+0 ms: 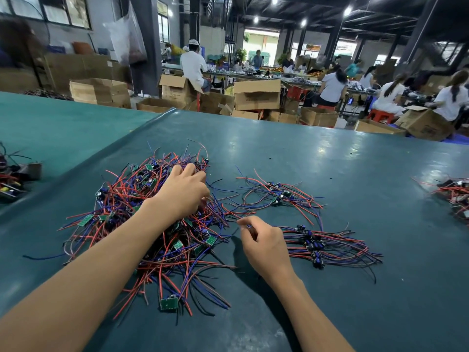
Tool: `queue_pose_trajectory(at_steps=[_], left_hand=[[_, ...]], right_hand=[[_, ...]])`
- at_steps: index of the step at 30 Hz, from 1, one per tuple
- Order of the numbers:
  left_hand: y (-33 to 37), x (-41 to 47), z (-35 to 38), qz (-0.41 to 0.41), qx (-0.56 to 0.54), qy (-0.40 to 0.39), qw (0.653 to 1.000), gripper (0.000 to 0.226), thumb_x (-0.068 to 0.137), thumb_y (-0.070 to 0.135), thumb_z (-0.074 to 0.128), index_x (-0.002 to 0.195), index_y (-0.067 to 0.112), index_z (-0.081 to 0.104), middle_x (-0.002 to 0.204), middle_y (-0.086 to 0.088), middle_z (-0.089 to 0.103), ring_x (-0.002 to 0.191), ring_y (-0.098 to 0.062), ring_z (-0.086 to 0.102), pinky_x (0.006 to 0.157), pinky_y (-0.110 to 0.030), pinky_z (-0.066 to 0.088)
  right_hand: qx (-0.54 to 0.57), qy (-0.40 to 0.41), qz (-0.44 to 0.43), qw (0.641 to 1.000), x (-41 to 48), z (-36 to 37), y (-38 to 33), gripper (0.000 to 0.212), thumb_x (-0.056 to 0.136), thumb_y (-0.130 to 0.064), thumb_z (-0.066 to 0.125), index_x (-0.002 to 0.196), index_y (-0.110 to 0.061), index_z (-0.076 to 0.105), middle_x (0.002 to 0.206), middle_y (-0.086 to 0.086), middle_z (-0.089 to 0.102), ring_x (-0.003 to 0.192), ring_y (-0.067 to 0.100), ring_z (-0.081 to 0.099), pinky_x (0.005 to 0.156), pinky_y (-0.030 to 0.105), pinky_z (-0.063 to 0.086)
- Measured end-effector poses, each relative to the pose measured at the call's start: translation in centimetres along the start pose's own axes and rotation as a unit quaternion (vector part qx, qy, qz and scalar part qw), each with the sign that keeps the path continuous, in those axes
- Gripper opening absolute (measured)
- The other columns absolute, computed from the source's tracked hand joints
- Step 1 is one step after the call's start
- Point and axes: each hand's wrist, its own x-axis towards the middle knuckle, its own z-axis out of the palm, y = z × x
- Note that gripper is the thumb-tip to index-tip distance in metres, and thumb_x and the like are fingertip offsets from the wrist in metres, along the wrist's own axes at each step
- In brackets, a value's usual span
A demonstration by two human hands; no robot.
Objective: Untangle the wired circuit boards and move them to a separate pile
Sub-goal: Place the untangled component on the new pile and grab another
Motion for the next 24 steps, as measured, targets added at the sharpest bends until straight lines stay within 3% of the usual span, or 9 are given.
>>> queue_pose_trajectory(at_steps=[6, 8, 10, 15, 18, 20, 22, 24], left_hand=[[-0.6, 1.3, -3.4, 0.052, -0.058, 0.1, 0.992, 0.022, 0.099, 0.045, 0.055, 0.109, 0.034, 0.072, 0.111, 0.008, 0.066, 0.109, -0.023, 0.056, 0.088, -0.036, 0.04], [-1.0, 1.2, -5.0, 0.081, -0.196, 0.147, 0.966, 0.016, 0.095, 0.034, 0.067, 0.101, 0.023, 0.077, 0.097, -0.001, 0.07, 0.097, -0.029, 0.064, 0.082, -0.038, 0.048], [-1.6, 0.9, -6.2, 0.087, -0.337, 0.186, 0.919, 0.011, 0.087, 0.023, 0.078, 0.093, 0.013, 0.079, 0.085, -0.005, 0.071, 0.08, -0.028, 0.065, 0.074, -0.037, 0.051], [-2.8, 0.2, -6.6, 0.067, -0.432, 0.169, 0.883, 0.009, 0.086, 0.019, 0.079, 0.091, 0.012, 0.078, 0.074, -0.002, 0.072, 0.067, -0.02, 0.063, 0.065, -0.033, 0.051], [-2.5, -0.3, -6.9, 0.063, -0.477, 0.196, 0.854, 0.009, 0.085, 0.017, 0.08, 0.091, 0.01, 0.078, 0.074, -0.007, 0.073, 0.066, -0.028, 0.066, 0.063, -0.039, 0.054], [-1.8, -0.7, -7.7, 0.092, -0.465, 0.227, 0.851, 0.009, 0.085, 0.016, 0.079, 0.091, 0.01, 0.077, 0.076, -0.006, 0.072, 0.066, -0.022, 0.068, 0.063, -0.039, 0.054], [-1.1, -1.2, -8.8, 0.119, -0.473, 0.243, 0.839, 0.008, 0.087, 0.018, 0.078, 0.091, 0.011, 0.076, 0.077, -0.003, 0.072, 0.065, -0.015, 0.07, 0.062, -0.037, 0.055], [-0.4, -1.4, -9.4, 0.129, -0.515, 0.212, 0.821, 0.006, 0.088, 0.021, 0.077, 0.091, 0.016, 0.075, 0.074, -0.003, 0.073, 0.062, -0.018, 0.071, 0.059, -0.036, 0.058]], right_hand=[[-0.019, 0.027, -0.018, 0.999, 0.1, 0.0, -0.1, 0.014, 0.095, -0.021, 0.061, 0.102, -0.027, 0.072, 0.057, -0.011, 0.057, 0.05, 0.012, 0.045, 0.057, 0.032, 0.042], [-0.025, 0.018, -0.023, 0.999, 0.0, 0.0, -0.1, 0.015, 0.097, -0.022, 0.06, 0.105, -0.026, 0.071, 0.06, -0.011, 0.059, 0.05, 0.01, 0.046, 0.057, 0.031, 0.042], [-0.026, 0.015, -0.026, 0.999, 0.0, -0.1, -0.1, 0.016, 0.097, -0.022, 0.059, 0.106, -0.026, 0.071, 0.057, -0.013, 0.056, 0.048, 0.008, 0.045, 0.056, 0.029, 0.039], [-0.029, 0.014, -0.03, 0.999, -0.2, -0.3, -0.3, 0.016, 0.098, -0.021, 0.058, 0.106, -0.024, 0.071, 0.055, -0.016, 0.05, 0.047, 0.005, 0.044, 0.056, 0.026, 0.034], [-0.03, 0.017, -0.037, 0.999, -0.2, -0.3, -0.3, 0.016, 0.098, -0.02, 0.059, 0.107, -0.022, 0.072, 0.054, -0.017, 0.049, 0.047, 0.005, 0.045, 0.055, 0.024, 0.032], [-0.014, 0.036, -0.05, 0.998, -0.2, -0.2, -0.6, 0.016, 0.097, -0.021, 0.061, 0.107, -0.023, 0.073, 0.055, -0.021, 0.049, 0.05, 0.003, 0.047, 0.057, 0.025, 0.036], [0.033, 0.053, -0.067, 0.996, -0.4, -0.3, -0.9, 0.02, 0.095, -0.029, 0.062, 0.112, -0.026, 0.072, 0.067, -0.021, 0.058, 0.06, 0.003, 0.054, 0.062, 0.027, 0.045], [0.112, 0.05, -0.08, 0.989, -0.5, -0.2, -1.3, 0.03, 0.093, -0.037, 0.064, 0.121, -0.027, 0.07, 0.082, -0.015, 0.065, 0.068, 0.011, 0.059, 0.068, 0.029, 0.052]])
